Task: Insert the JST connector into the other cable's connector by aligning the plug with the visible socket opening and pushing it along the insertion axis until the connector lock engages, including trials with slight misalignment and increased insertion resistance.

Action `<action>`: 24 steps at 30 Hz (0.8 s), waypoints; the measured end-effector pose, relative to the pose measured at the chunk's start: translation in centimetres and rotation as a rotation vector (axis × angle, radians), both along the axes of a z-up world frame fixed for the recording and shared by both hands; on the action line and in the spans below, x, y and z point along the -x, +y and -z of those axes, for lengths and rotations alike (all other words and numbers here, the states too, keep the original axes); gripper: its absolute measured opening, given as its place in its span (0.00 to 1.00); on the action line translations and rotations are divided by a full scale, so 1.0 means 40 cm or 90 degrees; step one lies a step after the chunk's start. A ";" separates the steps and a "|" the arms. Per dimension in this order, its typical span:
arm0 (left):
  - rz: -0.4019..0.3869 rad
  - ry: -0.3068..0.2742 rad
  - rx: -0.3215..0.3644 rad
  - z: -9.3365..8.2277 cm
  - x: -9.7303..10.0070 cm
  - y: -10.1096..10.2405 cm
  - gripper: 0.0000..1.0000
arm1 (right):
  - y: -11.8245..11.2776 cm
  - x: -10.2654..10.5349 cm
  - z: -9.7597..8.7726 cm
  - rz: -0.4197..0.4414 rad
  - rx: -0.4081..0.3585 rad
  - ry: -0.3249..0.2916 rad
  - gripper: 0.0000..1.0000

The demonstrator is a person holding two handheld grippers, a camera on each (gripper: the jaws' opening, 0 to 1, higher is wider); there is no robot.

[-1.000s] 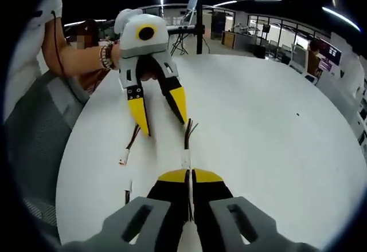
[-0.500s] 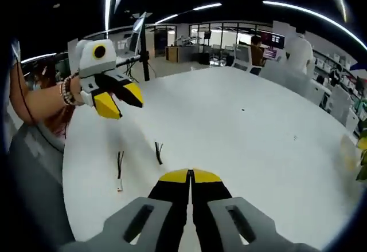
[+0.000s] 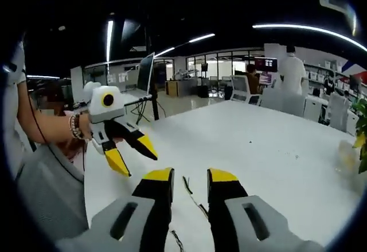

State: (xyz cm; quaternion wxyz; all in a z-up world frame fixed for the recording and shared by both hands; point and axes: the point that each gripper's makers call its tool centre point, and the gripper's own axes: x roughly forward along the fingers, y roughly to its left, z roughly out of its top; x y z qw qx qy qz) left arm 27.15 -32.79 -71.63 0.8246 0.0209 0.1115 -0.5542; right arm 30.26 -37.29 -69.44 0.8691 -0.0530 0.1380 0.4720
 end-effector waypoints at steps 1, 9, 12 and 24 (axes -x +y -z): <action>-0.002 0.005 -0.010 0.016 -0.001 0.000 0.37 | 0.005 0.000 0.007 -0.007 0.005 -0.005 0.15; 0.006 0.073 -0.086 0.193 0.000 -0.004 0.50 | 0.014 0.041 0.192 -0.086 0.116 0.074 0.20; 0.014 0.079 -0.114 0.235 -0.003 -0.002 0.50 | 0.006 0.059 0.262 -0.116 0.134 0.111 0.25; 0.017 0.105 -0.152 0.318 0.010 -0.005 0.36 | -0.019 0.091 0.369 -0.162 0.217 0.107 0.18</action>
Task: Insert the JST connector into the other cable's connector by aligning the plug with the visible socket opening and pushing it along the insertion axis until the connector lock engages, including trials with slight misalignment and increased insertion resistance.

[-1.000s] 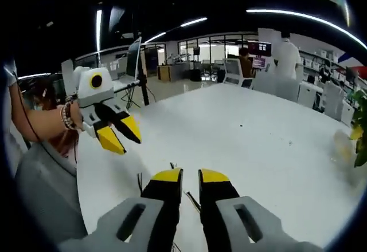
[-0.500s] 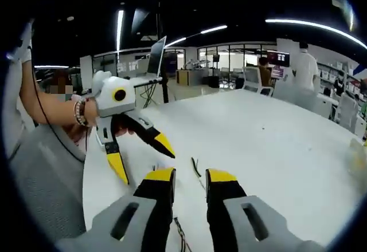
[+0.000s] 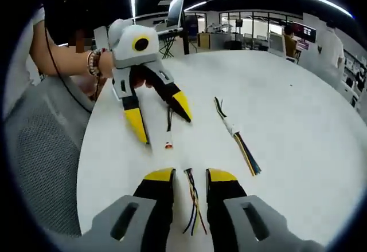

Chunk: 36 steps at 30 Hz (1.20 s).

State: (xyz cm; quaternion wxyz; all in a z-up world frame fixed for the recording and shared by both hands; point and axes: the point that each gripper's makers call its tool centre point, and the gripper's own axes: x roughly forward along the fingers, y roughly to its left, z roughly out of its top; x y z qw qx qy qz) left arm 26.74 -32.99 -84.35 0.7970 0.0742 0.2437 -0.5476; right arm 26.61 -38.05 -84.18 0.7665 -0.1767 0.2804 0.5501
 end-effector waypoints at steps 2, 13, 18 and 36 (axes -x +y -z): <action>0.001 -0.015 0.001 -0.004 0.003 0.002 0.30 | 0.008 -0.002 0.000 -0.007 0.002 -0.017 0.16; 0.014 -0.074 -0.007 0.002 -0.003 0.010 0.15 | 0.016 0.003 0.025 -0.027 0.016 -0.033 0.10; 0.027 -0.081 -0.003 0.006 0.007 0.009 0.09 | 0.017 0.004 0.024 -0.030 0.008 -0.041 0.05; 0.088 -0.103 -0.032 0.004 0.037 -0.021 0.00 | 0.035 0.028 0.003 -0.065 -0.001 -0.036 0.04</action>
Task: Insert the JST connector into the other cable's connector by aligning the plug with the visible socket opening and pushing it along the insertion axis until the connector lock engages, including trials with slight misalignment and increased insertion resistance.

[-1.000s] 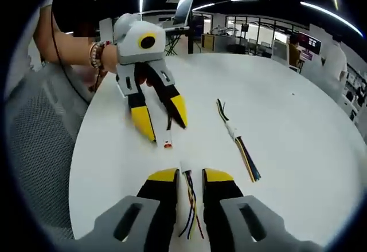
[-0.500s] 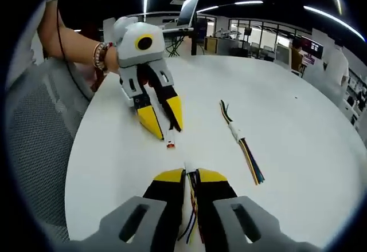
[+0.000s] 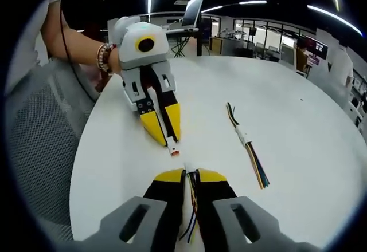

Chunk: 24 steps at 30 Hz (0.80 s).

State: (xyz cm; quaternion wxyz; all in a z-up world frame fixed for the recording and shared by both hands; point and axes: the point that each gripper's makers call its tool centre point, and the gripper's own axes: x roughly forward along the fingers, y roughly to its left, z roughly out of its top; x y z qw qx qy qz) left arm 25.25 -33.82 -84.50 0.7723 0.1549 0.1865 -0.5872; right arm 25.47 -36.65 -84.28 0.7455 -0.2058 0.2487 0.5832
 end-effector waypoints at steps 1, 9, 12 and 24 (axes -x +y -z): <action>0.002 -0.001 -0.004 -0.001 0.001 -0.002 0.00 | 0.002 0.001 -0.004 -0.003 -0.001 -0.003 0.04; 0.011 -0.011 -0.029 -0.001 0.002 0.001 0.00 | 0.015 0.010 -0.022 -0.039 0.019 -0.029 0.04; 0.014 -0.016 -0.023 -0.013 0.003 -0.003 0.00 | 0.018 0.010 -0.022 -0.044 0.022 -0.030 0.04; 0.008 -0.023 -0.014 -0.030 -0.006 -0.004 0.00 | 0.023 0.014 -0.021 -0.056 0.032 -0.031 0.04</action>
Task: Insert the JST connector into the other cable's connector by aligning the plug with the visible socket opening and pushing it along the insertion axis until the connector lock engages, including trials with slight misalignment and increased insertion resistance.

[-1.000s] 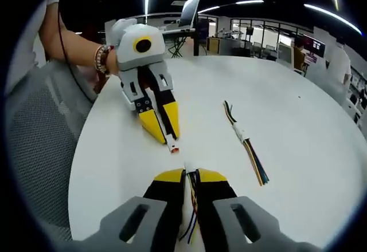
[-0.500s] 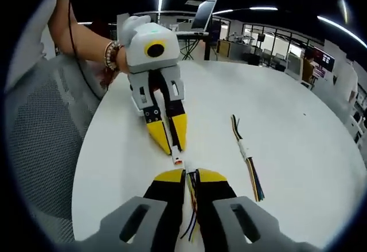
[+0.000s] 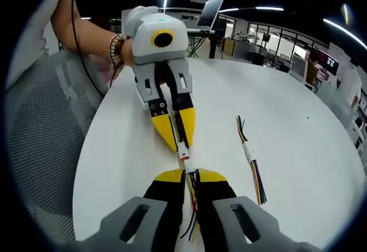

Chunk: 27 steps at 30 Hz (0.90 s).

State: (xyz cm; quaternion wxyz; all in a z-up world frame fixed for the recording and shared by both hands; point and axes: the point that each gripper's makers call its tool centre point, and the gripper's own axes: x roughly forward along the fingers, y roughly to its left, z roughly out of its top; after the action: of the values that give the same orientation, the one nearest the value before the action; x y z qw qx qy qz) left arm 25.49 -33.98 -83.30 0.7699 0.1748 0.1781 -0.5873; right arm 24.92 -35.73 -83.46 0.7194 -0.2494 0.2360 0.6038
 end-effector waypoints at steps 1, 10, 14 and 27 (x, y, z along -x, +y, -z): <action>0.000 0.000 -0.003 0.002 -0.001 0.001 0.00 | 0.002 0.002 0.000 -0.001 -0.001 0.001 0.04; 0.006 -0.004 -0.014 0.008 0.002 0.001 0.00 | 0.008 0.003 0.007 -0.008 0.014 -0.006 0.04; 0.008 -0.010 -0.021 0.009 0.003 0.002 0.00 | 0.010 0.007 0.012 -0.013 0.021 -0.004 0.04; 0.019 -0.024 -0.047 0.017 0.009 0.004 0.00 | 0.014 0.012 0.024 -0.002 0.045 0.008 0.04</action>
State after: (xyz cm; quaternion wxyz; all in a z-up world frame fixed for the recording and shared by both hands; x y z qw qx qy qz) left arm 25.15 -33.81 -83.98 0.7574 0.2170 0.1826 -0.5882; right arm 24.46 -35.16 -84.41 0.7078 -0.2713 0.2612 0.5976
